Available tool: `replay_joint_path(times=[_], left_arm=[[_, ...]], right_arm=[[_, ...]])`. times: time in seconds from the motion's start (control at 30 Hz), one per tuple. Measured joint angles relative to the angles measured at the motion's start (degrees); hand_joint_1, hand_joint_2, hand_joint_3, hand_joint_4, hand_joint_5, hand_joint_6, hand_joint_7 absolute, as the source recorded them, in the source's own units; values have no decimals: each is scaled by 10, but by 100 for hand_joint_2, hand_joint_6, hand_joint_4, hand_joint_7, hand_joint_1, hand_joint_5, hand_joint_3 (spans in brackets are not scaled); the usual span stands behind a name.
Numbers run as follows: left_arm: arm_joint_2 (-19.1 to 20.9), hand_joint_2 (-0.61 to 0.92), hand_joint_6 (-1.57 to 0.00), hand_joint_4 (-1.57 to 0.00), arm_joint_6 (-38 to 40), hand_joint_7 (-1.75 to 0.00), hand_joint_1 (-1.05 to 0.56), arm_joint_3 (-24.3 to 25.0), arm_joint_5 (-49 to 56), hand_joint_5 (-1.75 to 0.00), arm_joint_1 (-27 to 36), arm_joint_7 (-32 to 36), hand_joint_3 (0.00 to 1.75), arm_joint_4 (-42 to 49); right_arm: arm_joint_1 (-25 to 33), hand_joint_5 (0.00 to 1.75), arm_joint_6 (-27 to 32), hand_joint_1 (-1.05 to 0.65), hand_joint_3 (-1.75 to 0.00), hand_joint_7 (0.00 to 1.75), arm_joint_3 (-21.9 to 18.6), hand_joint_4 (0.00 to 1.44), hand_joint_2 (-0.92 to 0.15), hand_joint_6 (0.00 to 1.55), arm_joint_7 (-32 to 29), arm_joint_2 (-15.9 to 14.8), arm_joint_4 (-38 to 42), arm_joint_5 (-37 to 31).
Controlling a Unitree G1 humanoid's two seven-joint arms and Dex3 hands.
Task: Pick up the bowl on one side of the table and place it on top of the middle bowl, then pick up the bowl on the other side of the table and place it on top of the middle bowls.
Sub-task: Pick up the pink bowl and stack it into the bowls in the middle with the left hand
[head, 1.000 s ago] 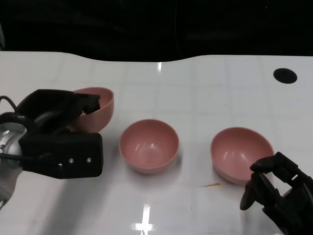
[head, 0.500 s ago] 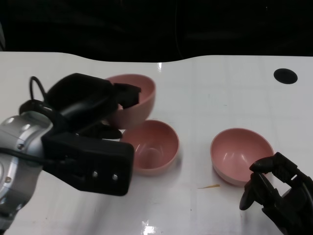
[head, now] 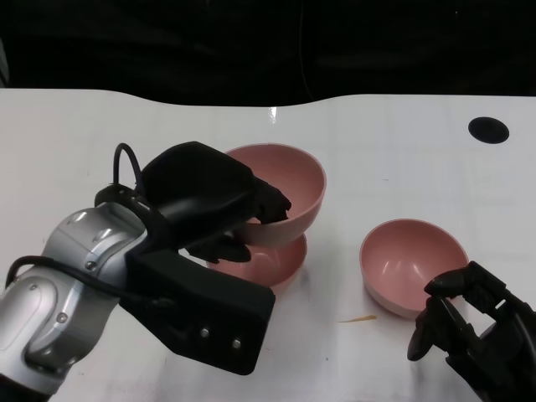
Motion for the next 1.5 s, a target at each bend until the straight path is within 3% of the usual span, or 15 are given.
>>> replay_joint_path(times=[0.07,0.1,0.2,0.23,0.27,0.4,0.47,0.6,0.77,0.8,0.83,0.9,0.97,1.27,1.5], left_arm=[[-4,92,-85,-78,-2,-81,-23,-1,2,-132,0,0,23,6],[-4,92,-83,-76,-4,-84,-23,-2,2,-132,0,0,24,9],[-6,92,-82,-82,-9,-69,-24,-2,2,-108,0,0,29,19],[-6,92,-84,-80,-10,-72,-24,-2,2,-119,0,0,29,21],[-7,92,-78,-75,-10,-90,-23,-2,2,-136,1,0,28,24],[-10,92,-67,-69,-16,-122,-22,-2,2,-154,2,2,26,35],[-12,92,-64,-68,-20,-127,-22,-2,2,-155,2,8,25,41],[-12,92,-67,-72,-25,-113,-22,-2,3,-140,5,16,25,50],[-12,92,-90,-89,-43,-50,-23,-2,2,-92,7,27,28,66],[-12,92,-93,-91,-44,-46,-24,-2,2,-90,7,27,29,68],[-12,92,-95,-90,-45,-43,-24,-2,2,-91,7,26,30,69],[-12,92,-93,-82,-46,-56,-25,-2,1,-112,7,26,30,71],[-12,92,-90,-81,-46,-59,-25,-2,1,-113,7,26,31,74],[-12,92,-101,-107,-47,-10,-24,-3,2,-37,7,26,32,94],[-12,92,-106,-113,-50,-7,-23,-5,2,-30,7,26,28,109]], right_arm=[[1,160,-1,-15,-48,123,1,85,-83,84,0,0,0,0],[2,161,-2,-15,-48,123,2,85,-83,84,0,0,-1,-1],[5,161,-4,-14,-49,124,6,84,-85,83,-1,1,-3,-4],[6,162,-4,-14,-49,124,6,84,-84,83,-1,1,-3,-4],[6,161,-4,-14,-50,124,6,84,-83,84,-1,1,-3,-4],[6,160,-5,-14,-53,124,6,84,-82,83,-1,1,-3,-4],[6,160,-5,-15,-53,124,6,85,-82,83,-1,1,-4,-4],[7,160,-4,-15,-52,124,6,85,-82,83,-2,1,-8,-4],[8,162,-4,-15,-52,126,6,84,-83,82,-2,1,-10,-4],[8,162,-4,-15,-52,126,6,84,-83,82,-2,1,-10,-4],[9,162,-4,-15,-52,126,6,83,-83,82,-2,1,-10,-4],[10,162,-4,-15,-50,126,7,84,-83,82,-3,1,-11,-4],[10,162,-4,-16,-50,126,8,84,-83,82,-4,1,-12,-5],[10,161,-4,-14,-49,125,9,84,-84,82,-4,2,-14,-5],[10,162,-4,-15,-50,125,9,84,-83,82,-4,2,-14,-3]])
